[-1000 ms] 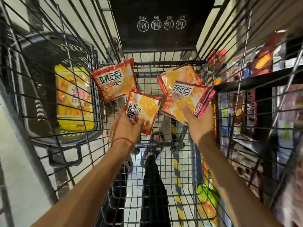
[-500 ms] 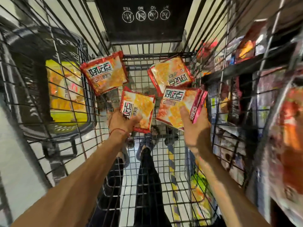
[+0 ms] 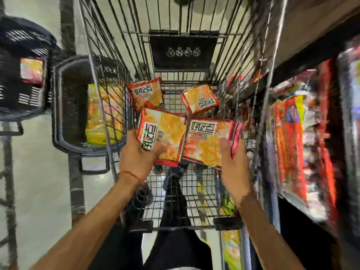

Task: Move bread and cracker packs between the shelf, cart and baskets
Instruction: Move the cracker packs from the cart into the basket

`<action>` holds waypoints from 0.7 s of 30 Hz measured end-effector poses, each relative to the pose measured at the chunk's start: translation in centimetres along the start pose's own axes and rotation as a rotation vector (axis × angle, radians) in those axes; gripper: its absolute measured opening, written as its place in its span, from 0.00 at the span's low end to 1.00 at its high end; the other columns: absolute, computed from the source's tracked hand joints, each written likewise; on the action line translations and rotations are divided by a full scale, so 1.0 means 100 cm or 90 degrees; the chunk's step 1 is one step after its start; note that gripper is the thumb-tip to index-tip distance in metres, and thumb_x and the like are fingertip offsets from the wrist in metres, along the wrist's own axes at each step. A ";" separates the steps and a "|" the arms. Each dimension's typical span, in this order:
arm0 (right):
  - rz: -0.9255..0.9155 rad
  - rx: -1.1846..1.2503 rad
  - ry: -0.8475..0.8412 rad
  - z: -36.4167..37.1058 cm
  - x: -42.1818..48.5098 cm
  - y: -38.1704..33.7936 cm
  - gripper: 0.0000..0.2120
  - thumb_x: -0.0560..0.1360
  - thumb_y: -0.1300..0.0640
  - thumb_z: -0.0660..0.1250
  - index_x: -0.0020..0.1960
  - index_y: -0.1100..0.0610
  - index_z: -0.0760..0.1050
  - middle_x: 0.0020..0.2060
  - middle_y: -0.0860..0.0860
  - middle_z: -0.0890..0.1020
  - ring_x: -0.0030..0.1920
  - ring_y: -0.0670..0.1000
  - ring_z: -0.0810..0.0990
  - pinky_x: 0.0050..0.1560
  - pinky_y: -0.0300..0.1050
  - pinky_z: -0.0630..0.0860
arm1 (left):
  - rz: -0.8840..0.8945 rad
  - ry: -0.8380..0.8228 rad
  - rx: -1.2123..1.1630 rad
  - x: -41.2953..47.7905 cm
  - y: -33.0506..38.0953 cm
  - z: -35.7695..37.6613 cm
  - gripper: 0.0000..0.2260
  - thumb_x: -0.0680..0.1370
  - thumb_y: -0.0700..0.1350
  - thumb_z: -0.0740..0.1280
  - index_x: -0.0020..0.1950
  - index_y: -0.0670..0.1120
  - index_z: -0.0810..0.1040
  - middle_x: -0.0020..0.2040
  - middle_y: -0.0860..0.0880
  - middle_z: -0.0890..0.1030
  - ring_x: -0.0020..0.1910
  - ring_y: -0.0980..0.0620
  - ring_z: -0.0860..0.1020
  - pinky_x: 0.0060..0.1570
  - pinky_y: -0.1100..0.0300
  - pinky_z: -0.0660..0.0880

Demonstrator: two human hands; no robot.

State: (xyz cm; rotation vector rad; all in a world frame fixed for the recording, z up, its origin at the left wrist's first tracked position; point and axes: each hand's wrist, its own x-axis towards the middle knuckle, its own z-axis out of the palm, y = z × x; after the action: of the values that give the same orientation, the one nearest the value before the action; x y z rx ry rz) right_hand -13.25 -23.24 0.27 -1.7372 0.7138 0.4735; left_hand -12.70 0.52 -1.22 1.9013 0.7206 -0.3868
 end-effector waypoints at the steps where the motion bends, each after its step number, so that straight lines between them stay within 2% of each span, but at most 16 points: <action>1: -0.011 0.001 0.000 -0.001 -0.011 -0.004 0.43 0.79 0.35 0.60 0.86 0.53 0.47 0.79 0.40 0.61 0.73 0.37 0.64 0.67 0.26 0.62 | 0.012 0.001 0.004 -0.012 0.002 -0.010 0.32 0.63 0.64 0.81 0.58 0.55 0.69 0.45 0.56 0.84 0.45 0.51 0.84 0.48 0.43 0.82; 3: -0.035 -0.044 0.001 0.002 -0.037 -0.009 0.45 0.76 0.26 0.61 0.83 0.51 0.57 0.79 0.46 0.68 0.73 0.39 0.69 0.74 0.39 0.67 | 0.028 0.008 0.012 -0.036 0.003 -0.030 0.33 0.62 0.65 0.81 0.58 0.55 0.70 0.44 0.56 0.83 0.43 0.51 0.83 0.46 0.42 0.81; 4: -0.048 -0.065 0.005 0.002 -0.047 -0.010 0.40 0.77 0.27 0.62 0.79 0.51 0.64 0.73 0.46 0.75 0.69 0.38 0.74 0.71 0.40 0.72 | 0.030 0.011 -0.001 -0.045 0.003 -0.039 0.31 0.62 0.65 0.81 0.56 0.58 0.70 0.43 0.57 0.84 0.43 0.52 0.83 0.46 0.42 0.81; 5: -0.062 -0.086 0.005 0.003 -0.058 -0.013 0.30 0.80 0.33 0.63 0.74 0.50 0.68 0.65 0.44 0.79 0.62 0.34 0.77 0.63 0.33 0.74 | 0.030 0.010 -0.016 -0.054 0.003 -0.047 0.30 0.62 0.65 0.81 0.54 0.60 0.69 0.43 0.59 0.84 0.43 0.53 0.83 0.47 0.41 0.82; 6: -0.073 -0.096 0.005 0.008 -0.070 -0.015 0.23 0.82 0.39 0.64 0.71 0.50 0.69 0.59 0.41 0.80 0.56 0.33 0.78 0.53 0.25 0.73 | 0.033 0.011 -0.031 -0.065 0.001 -0.058 0.28 0.62 0.65 0.80 0.54 0.60 0.69 0.44 0.60 0.83 0.43 0.53 0.83 0.47 0.41 0.82; 7: -0.085 -0.097 0.006 0.013 -0.083 -0.016 0.20 0.83 0.43 0.64 0.70 0.51 0.69 0.56 0.40 0.80 0.54 0.34 0.79 0.48 0.22 0.71 | 0.038 0.015 -0.041 -0.074 -0.003 -0.069 0.27 0.63 0.62 0.81 0.53 0.60 0.69 0.44 0.59 0.83 0.43 0.53 0.83 0.47 0.41 0.82; 9: -0.093 -0.097 0.006 0.025 -0.107 -0.013 0.19 0.82 0.46 0.67 0.68 0.54 0.70 0.53 0.42 0.81 0.50 0.35 0.80 0.44 0.24 0.72 | 0.046 0.028 -0.062 -0.092 -0.014 -0.093 0.26 0.65 0.57 0.83 0.53 0.59 0.69 0.44 0.55 0.83 0.43 0.53 0.83 0.47 0.42 0.82; 12: -0.090 -0.107 0.014 0.052 -0.147 -0.006 0.22 0.77 0.41 0.73 0.60 0.54 0.69 0.52 0.47 0.79 0.52 0.47 0.79 0.49 0.35 0.73 | 0.051 0.058 -0.093 -0.115 -0.040 -0.136 0.30 0.62 0.60 0.83 0.56 0.59 0.70 0.46 0.53 0.83 0.43 0.52 0.84 0.46 0.43 0.83; 13: -0.098 -0.111 0.019 0.063 -0.161 -0.004 0.22 0.77 0.44 0.74 0.60 0.55 0.69 0.52 0.49 0.80 0.52 0.47 0.79 0.49 0.35 0.73 | 0.051 0.064 -0.094 -0.122 -0.050 -0.153 0.31 0.62 0.60 0.83 0.57 0.57 0.71 0.46 0.53 0.84 0.43 0.51 0.84 0.44 0.42 0.83; 16: -0.116 -0.080 -0.008 0.098 -0.205 -0.003 0.20 0.79 0.57 0.74 0.65 0.52 0.67 0.49 0.48 0.81 0.42 0.35 0.81 0.45 0.36 0.75 | 0.043 0.086 -0.124 -0.138 -0.089 -0.204 0.33 0.62 0.61 0.83 0.59 0.51 0.72 0.48 0.51 0.84 0.44 0.49 0.85 0.44 0.42 0.83; 17: -0.119 -0.061 -0.024 0.111 -0.218 -0.002 0.22 0.79 0.60 0.73 0.66 0.51 0.67 0.50 0.49 0.82 0.43 0.37 0.83 0.46 0.38 0.77 | 0.045 0.100 -0.124 -0.144 -0.101 -0.221 0.33 0.62 0.60 0.83 0.59 0.51 0.72 0.48 0.51 0.84 0.45 0.50 0.85 0.45 0.44 0.83; 19: -0.128 -0.018 -0.055 0.140 -0.242 -0.001 0.21 0.78 0.64 0.72 0.68 0.53 0.71 0.52 0.52 0.86 0.50 0.46 0.86 0.51 0.45 0.83 | 0.056 0.126 -0.125 -0.156 -0.122 -0.254 0.33 0.64 0.57 0.83 0.61 0.50 0.71 0.50 0.53 0.83 0.45 0.54 0.83 0.44 0.53 0.83; 21: -0.113 0.019 -0.059 0.169 -0.262 0.000 0.17 0.78 0.61 0.73 0.65 0.54 0.76 0.54 0.53 0.87 0.54 0.55 0.87 0.57 0.58 0.84 | 0.053 0.150 -0.129 -0.169 -0.141 -0.286 0.33 0.64 0.57 0.82 0.62 0.49 0.71 0.50 0.54 0.82 0.45 0.56 0.82 0.39 0.63 0.80</action>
State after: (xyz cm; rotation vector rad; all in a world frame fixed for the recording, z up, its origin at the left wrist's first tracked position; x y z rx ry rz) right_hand -31.71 -1.28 12.36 -1.7211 0.4935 0.4155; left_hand -36.15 25.31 10.43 1.7941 0.8001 -0.0349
